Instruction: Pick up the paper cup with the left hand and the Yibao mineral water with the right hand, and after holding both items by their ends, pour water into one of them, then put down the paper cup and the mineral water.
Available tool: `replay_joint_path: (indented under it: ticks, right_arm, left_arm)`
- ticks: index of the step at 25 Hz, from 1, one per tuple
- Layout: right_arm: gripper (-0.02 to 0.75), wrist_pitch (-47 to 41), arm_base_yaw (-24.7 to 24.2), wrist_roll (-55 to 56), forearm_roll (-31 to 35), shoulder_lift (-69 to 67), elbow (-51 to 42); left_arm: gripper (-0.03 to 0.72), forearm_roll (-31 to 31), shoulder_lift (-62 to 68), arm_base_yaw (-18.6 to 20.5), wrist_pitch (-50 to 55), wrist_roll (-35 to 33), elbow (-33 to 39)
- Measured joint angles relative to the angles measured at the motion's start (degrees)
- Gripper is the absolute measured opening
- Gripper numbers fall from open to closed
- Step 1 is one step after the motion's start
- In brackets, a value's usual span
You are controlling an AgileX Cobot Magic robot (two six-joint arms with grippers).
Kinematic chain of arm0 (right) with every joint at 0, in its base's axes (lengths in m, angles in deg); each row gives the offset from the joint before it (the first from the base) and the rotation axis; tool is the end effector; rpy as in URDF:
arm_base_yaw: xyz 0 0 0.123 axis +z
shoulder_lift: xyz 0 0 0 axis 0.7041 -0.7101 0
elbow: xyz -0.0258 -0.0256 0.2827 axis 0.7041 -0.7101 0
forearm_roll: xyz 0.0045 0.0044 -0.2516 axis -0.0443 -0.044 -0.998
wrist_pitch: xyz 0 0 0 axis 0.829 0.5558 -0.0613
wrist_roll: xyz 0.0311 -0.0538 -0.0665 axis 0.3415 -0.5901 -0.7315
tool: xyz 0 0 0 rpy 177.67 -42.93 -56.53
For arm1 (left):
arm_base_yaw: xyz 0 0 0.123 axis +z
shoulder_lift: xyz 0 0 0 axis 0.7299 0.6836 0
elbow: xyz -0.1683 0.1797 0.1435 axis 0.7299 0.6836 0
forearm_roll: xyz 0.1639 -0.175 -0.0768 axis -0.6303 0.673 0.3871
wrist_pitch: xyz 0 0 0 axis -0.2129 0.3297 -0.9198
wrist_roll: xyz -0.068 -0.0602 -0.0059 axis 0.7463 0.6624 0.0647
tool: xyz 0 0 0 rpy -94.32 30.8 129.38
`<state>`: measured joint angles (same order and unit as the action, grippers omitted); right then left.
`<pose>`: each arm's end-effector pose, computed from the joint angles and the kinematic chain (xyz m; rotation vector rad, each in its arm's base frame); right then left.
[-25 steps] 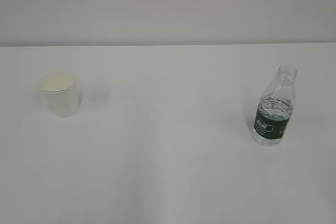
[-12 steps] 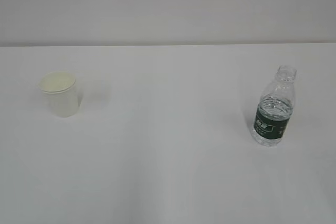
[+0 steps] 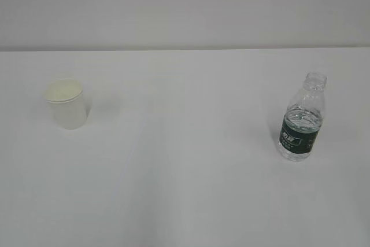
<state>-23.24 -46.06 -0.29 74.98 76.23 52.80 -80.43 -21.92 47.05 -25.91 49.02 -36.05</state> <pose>-0.0132 -0.0057 0.2729 0.0754 2.0913 -0.0752 -0.0102 -0.0079 0.2830 0.0907 2.0693 -0.0645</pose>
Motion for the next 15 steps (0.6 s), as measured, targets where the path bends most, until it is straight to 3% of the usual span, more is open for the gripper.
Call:
replay_joint_path:
  ticks: [15]
  right_arm:
    - [0.28,0.0,0.0,0.0,0.25,0.0,0.0]
  left_arm:
    - [0.239,0.0,0.0,0.0,-0.31,0.0,0.0]
